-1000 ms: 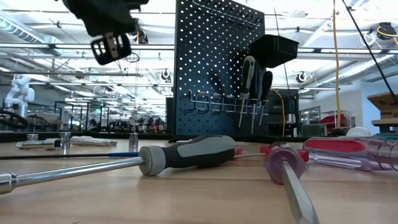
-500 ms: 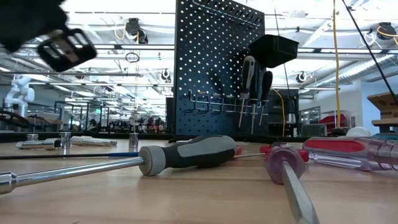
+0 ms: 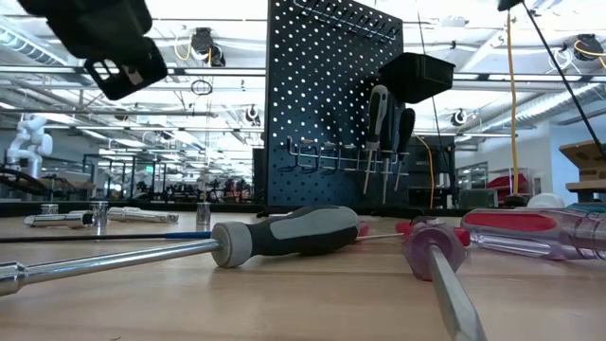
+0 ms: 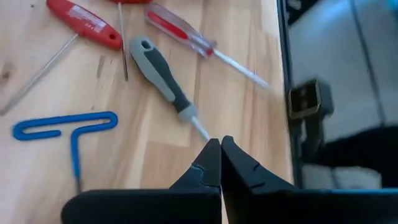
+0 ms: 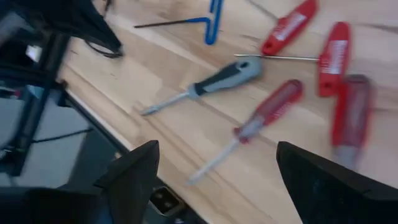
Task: Hang tools onto peg board
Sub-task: Hang the gray-black screwdriver on the pegboard
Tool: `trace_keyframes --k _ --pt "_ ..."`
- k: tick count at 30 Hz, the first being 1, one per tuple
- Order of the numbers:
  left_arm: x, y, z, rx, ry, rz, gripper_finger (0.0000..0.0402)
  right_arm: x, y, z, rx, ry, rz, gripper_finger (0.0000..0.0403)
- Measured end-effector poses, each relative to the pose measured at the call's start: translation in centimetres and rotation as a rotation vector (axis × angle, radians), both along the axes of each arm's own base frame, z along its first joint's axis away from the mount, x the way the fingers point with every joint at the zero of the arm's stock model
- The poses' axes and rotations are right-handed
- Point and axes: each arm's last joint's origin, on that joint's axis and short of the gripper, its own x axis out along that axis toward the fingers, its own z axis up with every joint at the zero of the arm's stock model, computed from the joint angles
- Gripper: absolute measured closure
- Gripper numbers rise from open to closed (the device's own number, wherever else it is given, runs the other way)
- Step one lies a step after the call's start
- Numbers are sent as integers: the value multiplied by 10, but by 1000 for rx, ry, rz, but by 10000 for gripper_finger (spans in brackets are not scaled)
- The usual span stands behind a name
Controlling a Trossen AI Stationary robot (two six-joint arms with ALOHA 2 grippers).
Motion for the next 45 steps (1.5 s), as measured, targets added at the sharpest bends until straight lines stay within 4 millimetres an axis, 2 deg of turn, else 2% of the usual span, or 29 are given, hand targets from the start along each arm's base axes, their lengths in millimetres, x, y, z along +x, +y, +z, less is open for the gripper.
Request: trace_keyframes --k 5,13,17,24,31,45 --pt "13 -3 -10 -82 -22 134 384 -26 5 9 -95 64 107 87" --pt "40 -10 -45 -265 -31 305 296 -80 20 29 -244 24 219 87" --pt "58 -18 -40 -296 -74 283 266 -94 24 30 -264 36 244 87" --pt "70 -20 -34 -127 61 306 260 -96 28 31 -259 8 241 87" --pt "82 -29 -43 -80 13 238 260 -89 23 30 -280 -30 172 87" --pt "75 -26 -52 130 44 211 260 -75 13 30 -256 -22 104 87"
